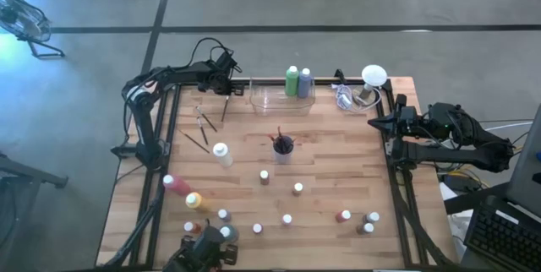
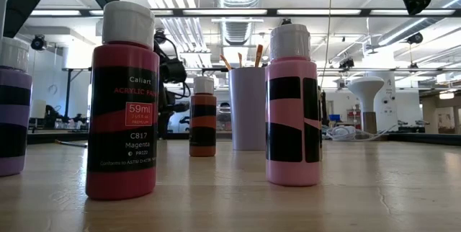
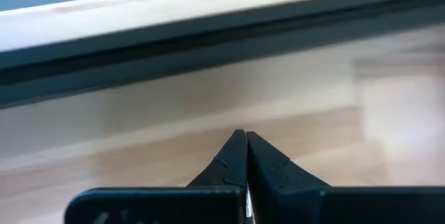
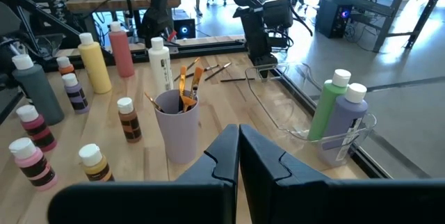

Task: Pick & Place Paint Supplies
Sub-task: Put the silver paint brush into the purple cup

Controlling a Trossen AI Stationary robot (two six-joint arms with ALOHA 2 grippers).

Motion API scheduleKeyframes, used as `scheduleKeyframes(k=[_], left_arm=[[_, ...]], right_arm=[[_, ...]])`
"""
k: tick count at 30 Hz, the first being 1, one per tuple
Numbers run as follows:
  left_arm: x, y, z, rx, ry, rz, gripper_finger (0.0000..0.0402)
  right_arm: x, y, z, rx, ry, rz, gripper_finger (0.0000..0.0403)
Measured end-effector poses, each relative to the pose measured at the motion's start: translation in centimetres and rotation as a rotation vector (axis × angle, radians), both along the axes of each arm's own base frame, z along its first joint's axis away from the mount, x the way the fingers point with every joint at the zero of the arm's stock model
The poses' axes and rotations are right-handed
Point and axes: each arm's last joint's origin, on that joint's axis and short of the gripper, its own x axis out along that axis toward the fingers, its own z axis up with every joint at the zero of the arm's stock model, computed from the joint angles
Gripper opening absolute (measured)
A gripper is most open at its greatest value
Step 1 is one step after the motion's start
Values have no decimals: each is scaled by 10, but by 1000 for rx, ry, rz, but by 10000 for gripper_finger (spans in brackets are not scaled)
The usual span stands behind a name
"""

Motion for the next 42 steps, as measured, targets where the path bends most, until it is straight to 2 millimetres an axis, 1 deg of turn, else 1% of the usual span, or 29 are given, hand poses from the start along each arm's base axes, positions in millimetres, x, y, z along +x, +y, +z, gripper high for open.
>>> scheduleKeyframes(k=[3,7,13,18,25,33,37,42], left_arm=[[-1,-1,8,19,-19,-7,1],[-2,-1,10,22,-18,-13,1],[-3,-4,19,32,-26,-40,0],[-6,-10,35,50,-52,-60,0],[-8,-28,72,124,-117,-128,0],[-9,-62,126,284,-233,-222,0],[-6,-81,154,389,-341,-292,0],[7,-106,184,528,-537,-433,0]], right_arm=[[0,0,0,0,0,0,8],[0,0,0,0,0,0,8],[0,0,0,0,0,1,8],[0,0,0,0,0,1,8],[0,0,0,0,1,1,8],[0,0,0,0,1,1,8],[0,0,0,1,0,0,8],[0,0,0,1,0,0,8]])
